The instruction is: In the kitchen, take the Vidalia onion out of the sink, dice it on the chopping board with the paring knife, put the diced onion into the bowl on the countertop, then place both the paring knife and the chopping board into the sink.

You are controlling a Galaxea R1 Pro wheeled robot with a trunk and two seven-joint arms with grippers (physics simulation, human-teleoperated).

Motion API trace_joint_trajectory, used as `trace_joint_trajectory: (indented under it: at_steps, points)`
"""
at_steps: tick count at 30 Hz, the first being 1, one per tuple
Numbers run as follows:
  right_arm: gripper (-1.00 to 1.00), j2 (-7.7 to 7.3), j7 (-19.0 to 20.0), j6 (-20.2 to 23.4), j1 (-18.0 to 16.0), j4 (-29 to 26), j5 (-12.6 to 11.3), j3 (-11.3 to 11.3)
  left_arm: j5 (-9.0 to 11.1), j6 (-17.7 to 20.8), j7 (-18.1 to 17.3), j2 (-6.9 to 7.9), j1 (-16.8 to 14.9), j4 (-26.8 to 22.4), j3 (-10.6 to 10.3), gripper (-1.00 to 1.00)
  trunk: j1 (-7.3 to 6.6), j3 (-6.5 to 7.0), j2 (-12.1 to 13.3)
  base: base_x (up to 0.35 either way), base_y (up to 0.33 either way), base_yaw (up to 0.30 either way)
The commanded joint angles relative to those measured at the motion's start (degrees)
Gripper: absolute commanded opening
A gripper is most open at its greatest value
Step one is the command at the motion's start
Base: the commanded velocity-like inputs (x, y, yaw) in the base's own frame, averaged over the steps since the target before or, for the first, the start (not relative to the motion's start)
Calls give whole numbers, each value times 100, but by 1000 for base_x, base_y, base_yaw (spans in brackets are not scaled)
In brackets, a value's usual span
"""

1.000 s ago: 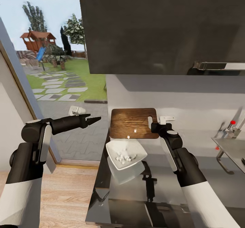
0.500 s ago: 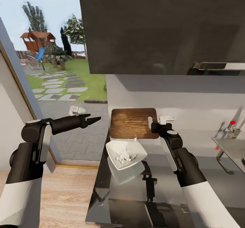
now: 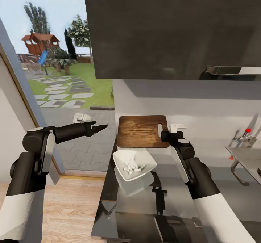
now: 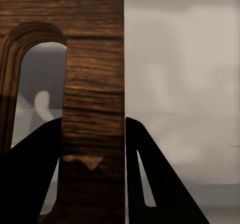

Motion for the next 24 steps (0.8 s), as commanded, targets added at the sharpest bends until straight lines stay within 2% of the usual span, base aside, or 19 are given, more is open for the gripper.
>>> trace_joint_trajectory:
  at_steps: [1, 10, 15, 18, 21, 24]
  points:
    - [-100, -1, -60, 22, -6, -5, -64, 9, 11, 44, -13, 0, -6, -2, 5, 100, 2, -9, -8, 0, 0, 0]
    - [-100, -1, -96, 176, -10, -8, -71, -9, 11, 43, -8, -6, -6, -5, 5, 100, 2, -9, -8, -1, -1, 0]
    - [-100, 1, -101, 1055, -61, -25, -71, -86, 11, 43, -10, -8, -6, -6, 5, 100, 2, -13, -8, -109, -166, 0]
    - [-100, 4, -103, 1496, -106, -35, -71, -310, 11, 43, -8, -11, -6, -6, 5, 100, 2, -19, -8, -166, -247, 0]
    - [-100, 7, -115, 1770, -149, -48, -71, -745, 11, 43, -8, -22, -6, -7, 0, 100, 2, -22, -8, -174, -258, 0]
    - [-100, 6, -117, 1817, -158, -57, -73, -886, 11, 43, -8, -30, -6, -4, -3, 100, 2, -23, -8, -176, -262, 0]
